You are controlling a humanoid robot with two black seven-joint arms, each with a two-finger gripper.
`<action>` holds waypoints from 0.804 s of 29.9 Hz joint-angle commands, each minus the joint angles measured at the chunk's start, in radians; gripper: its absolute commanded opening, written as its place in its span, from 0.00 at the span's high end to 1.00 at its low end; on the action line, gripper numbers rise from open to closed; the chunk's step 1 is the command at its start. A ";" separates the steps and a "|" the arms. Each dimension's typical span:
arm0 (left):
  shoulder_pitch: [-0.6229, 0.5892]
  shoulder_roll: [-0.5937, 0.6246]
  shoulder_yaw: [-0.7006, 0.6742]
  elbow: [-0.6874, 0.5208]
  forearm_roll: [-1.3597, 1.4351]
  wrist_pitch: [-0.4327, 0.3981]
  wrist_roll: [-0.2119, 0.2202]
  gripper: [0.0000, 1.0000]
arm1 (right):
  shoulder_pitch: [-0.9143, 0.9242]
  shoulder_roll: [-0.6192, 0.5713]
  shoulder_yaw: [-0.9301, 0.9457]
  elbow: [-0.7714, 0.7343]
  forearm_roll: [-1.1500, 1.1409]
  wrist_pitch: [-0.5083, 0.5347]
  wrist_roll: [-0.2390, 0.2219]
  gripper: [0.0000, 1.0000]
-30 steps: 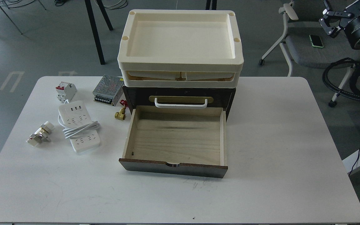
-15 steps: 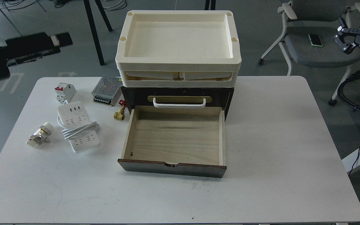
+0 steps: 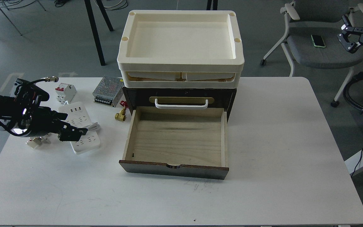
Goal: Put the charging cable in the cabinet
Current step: 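Reach the left gripper toward the white power strip with coiled cable, then close the left gripper on the white power strip and lift it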
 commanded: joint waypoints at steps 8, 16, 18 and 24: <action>0.013 -0.113 0.002 0.186 0.100 0.104 -0.008 0.03 | -0.025 -0.005 0.002 -0.001 0.000 0.000 0.000 0.00; 0.014 -0.164 0.025 0.205 0.100 0.107 -0.045 0.10 | -0.026 -0.005 0.003 -0.001 0.000 0.000 0.000 0.00; 0.013 -0.191 0.038 0.254 0.100 0.110 -0.057 0.14 | -0.028 -0.005 0.003 -0.003 0.002 0.000 0.000 0.00; 0.010 -0.233 0.078 0.361 0.100 0.179 -0.067 0.24 | -0.036 -0.008 0.003 -0.001 0.002 0.000 0.000 0.00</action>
